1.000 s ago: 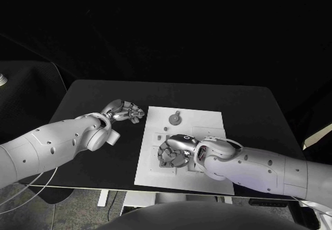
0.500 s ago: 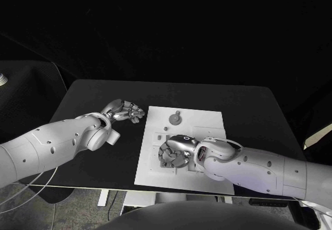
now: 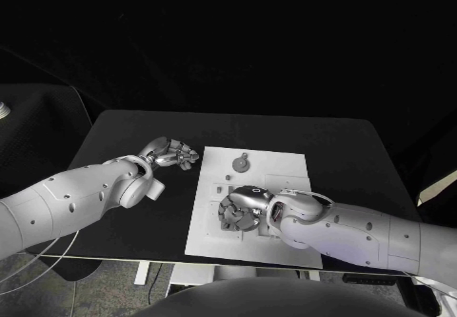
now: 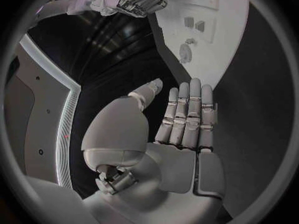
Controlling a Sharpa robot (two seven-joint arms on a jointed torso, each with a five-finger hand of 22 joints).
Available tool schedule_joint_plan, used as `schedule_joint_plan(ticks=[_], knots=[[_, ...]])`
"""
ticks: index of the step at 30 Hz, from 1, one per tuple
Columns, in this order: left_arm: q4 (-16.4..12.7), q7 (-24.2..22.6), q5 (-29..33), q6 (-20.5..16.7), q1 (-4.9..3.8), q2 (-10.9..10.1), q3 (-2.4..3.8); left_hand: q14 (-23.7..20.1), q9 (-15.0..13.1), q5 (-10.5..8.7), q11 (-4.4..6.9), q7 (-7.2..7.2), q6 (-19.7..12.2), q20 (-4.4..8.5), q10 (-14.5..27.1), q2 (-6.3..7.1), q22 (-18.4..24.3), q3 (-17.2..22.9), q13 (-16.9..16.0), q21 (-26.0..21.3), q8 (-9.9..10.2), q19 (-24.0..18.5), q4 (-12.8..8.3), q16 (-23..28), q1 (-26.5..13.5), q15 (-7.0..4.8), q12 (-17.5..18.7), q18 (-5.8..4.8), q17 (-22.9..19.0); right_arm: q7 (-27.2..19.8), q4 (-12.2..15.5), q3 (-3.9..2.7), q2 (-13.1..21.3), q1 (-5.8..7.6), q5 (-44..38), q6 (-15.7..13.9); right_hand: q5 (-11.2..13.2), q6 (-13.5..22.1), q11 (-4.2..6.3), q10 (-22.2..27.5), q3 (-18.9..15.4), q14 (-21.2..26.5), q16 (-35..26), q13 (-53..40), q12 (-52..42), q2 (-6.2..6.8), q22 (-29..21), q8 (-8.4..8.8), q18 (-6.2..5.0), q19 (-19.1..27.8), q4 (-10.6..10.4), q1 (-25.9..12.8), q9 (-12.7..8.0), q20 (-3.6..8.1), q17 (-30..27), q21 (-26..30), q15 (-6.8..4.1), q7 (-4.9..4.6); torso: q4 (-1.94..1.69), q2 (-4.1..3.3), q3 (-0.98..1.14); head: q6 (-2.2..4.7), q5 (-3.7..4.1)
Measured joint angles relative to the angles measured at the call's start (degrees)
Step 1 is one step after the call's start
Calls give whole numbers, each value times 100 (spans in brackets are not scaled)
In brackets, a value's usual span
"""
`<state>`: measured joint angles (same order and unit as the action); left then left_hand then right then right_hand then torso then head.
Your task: Assemble the parts on the task board
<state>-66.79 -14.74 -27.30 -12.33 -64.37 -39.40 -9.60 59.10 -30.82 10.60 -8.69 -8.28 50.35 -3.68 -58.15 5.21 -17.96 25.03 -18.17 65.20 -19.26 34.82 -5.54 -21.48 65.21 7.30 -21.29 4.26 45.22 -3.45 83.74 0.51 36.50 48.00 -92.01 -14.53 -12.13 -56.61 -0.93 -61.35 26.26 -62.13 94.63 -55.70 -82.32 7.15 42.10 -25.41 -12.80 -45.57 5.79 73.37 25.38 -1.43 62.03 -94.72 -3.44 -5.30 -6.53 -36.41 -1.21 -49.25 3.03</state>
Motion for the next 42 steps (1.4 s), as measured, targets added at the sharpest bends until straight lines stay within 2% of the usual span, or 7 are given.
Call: schedule_joint_plan(ticks=[15,29,42], knots=[[4,0,0,0,0,5,1,-2,0,0,0,0,0,0,0,0,-4,0,1,0,0,0,0,0,0,-2,0,-1,-5,34,-101,-1,-62,0,-89,-12,16,9,0,0,16,0,0,-1,0,2,0,-20,1,0,-17,0,0,0,-5,0,0,-8,-1,1,-3,5,-5],[3,-1,0,0,0,4,0,-2,0,0,0,0,0,0,0,0,-4,0,-4,0,0,0,0,0,0,-2,16,-1,-4,65,-121,0,-87,-18,-154,-18,16,-4,0,0,16,1,0,-1,0,0,0,-21,2,0,-17,-44,0,0,-5,0,1,5,-1,-2,-2,-34,-16],[2,-2,0,0,0,3,0,-2,0,0,0,0,0,0,0,0,-3,0,-3,0,0,0,0,0,0,-2,24,-2,-4,80,-132,-1,-101,-19,-176,47,16,-5,0,0,32,1,0,4,0,-18,0,-11,1,0,0,-29,-4,0,-4,0,1,5,1,2,-2,-38,-13]])
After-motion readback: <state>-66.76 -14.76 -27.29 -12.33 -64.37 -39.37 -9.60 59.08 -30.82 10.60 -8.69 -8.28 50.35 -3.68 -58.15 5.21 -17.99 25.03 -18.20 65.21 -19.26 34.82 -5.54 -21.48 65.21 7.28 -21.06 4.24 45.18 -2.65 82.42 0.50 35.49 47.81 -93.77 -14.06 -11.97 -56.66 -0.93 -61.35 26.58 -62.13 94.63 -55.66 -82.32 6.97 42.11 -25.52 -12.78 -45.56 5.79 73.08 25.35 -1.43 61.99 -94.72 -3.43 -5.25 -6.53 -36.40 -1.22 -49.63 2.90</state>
